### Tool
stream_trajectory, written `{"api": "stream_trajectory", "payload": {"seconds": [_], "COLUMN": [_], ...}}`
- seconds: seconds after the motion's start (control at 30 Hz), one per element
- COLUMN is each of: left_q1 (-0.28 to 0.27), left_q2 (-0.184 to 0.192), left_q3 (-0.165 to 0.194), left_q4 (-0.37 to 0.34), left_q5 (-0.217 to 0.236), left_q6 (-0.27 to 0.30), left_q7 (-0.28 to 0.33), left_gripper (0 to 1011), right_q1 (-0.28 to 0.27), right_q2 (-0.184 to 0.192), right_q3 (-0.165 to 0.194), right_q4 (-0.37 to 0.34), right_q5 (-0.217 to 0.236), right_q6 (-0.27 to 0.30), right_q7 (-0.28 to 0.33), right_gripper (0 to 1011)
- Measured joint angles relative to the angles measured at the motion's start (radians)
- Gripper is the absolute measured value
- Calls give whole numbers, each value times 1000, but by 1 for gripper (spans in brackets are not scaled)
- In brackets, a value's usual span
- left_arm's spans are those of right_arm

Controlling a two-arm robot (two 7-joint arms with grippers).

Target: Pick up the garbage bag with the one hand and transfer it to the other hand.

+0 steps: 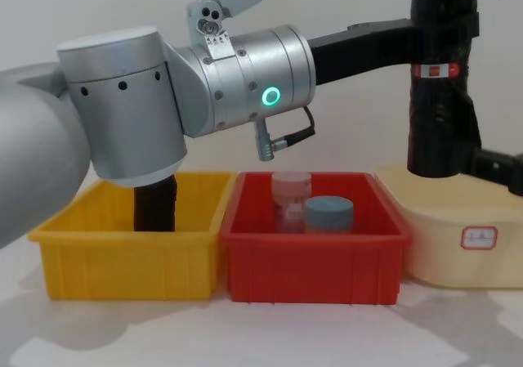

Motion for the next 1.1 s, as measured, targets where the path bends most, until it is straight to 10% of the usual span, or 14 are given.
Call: {"api": "stream_trajectory", "payload": {"seconds": [1.1], "left_q1": [0], "left_q2": [-2], "left_q3": [2], "left_q4": [0], "left_q5": [-7], "left_q6": [4], "left_q7": [0], "left_gripper": [407], "right_q1": [11], "right_q2": [-3], "right_q3": [-44], "right_q4": [-45], "right_q5": [-38], "right_q6": [-27], "right_q7": [85], "right_gripper": [1000]}}
